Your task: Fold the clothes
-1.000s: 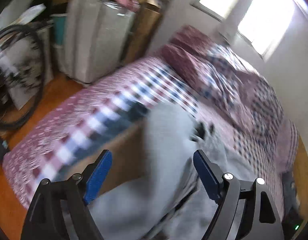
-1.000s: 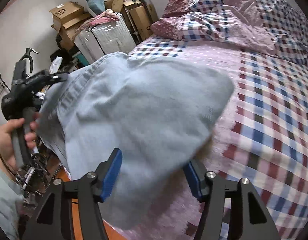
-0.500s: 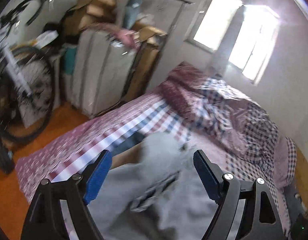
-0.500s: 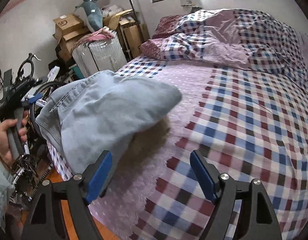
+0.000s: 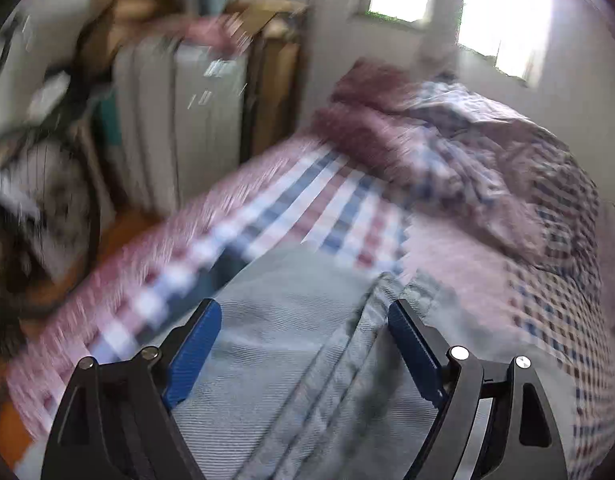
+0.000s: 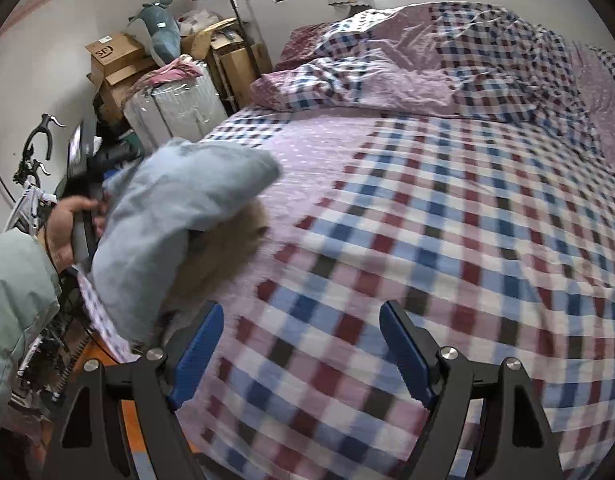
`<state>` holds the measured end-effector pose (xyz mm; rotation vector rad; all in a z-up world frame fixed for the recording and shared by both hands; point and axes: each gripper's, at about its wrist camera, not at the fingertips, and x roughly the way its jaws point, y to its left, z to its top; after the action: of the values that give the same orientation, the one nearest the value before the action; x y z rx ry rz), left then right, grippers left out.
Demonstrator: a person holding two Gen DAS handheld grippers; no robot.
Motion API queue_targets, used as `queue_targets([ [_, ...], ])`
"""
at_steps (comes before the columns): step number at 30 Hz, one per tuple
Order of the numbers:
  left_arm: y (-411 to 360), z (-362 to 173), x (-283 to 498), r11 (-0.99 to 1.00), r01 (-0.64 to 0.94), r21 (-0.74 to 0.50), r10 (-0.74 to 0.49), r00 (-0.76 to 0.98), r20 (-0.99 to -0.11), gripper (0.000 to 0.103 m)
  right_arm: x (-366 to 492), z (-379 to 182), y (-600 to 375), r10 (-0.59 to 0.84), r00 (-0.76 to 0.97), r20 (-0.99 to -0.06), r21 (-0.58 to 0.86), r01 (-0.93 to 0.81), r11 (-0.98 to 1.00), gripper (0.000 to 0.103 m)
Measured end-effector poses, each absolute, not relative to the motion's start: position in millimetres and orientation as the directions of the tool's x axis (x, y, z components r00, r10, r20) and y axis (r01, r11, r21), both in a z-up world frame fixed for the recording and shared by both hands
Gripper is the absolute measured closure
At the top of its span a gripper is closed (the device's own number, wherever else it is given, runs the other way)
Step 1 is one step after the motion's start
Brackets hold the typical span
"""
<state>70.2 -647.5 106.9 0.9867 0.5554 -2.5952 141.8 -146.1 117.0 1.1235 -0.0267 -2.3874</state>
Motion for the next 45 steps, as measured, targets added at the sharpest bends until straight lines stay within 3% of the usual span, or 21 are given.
queue_targets([
  [4,-676.6,87.8,79.8,-0.815,0.414,-0.405,-0.059,-0.755,-0.653,0.014,137.3,113.4,-115.9,-0.415,-0.557,-0.72,0.228,0.376,-0.898,0.019],
  [9,-652.4,103.0,80.4,-0.848,0.442,-0.293,-0.143,-0.722,-0.676,0.014,135.0,113.0,-75.6,-0.411,-0.58,-0.703,0.274,0.313,-0.909,0.019],
  [15,-598.0,139.9,114.9,-0.873,0.396,-0.283,-0.158,-0.781,-0.604,0.014,135.4,137.7,-30.6,-0.405,-0.66,-0.633,0.274,0.299,-0.914,0.018],
  [21,-488.3,170.9,142.0,-0.902,0.213,-0.376,-0.007,-0.878,-0.479,0.008,126.3,169.2,23.6,-0.383,-0.746,-0.545,0.287,0.263,-0.921,0.014],
  [31,-255.6,161.8,122.3,-0.934,-0.065,-0.352,0.223,-0.876,-0.428,0.005,83.0,183.0,121.2,-0.308,-0.837,-0.452,0.308,0.177,-0.935,0.01],
  [37,-144.0,129.0,83.7,-0.926,-0.114,-0.361,0.292,-0.822,-0.49,0.005,54.4,134.2,165.7,-0.211,-0.825,-0.524,0.261,0.08,-0.962,0.009],
  [41,-94.4,104.4,61.7,-0.939,-0.118,-0.323,0.286,-0.789,-0.544,0.005,33.8,105.8,189.4,-0.161,-0.768,-0.62,0.228,0.021,-0.973,0.009],
  [45,-60.0,82.2,40.8,-0.949,-0.097,-0.3,0.266,-0.759,-0.595,0.005,26.7,90.1,208.6,-0.154,-0.746,-0.647,0.228,0.004,-0.974,0.009],
])
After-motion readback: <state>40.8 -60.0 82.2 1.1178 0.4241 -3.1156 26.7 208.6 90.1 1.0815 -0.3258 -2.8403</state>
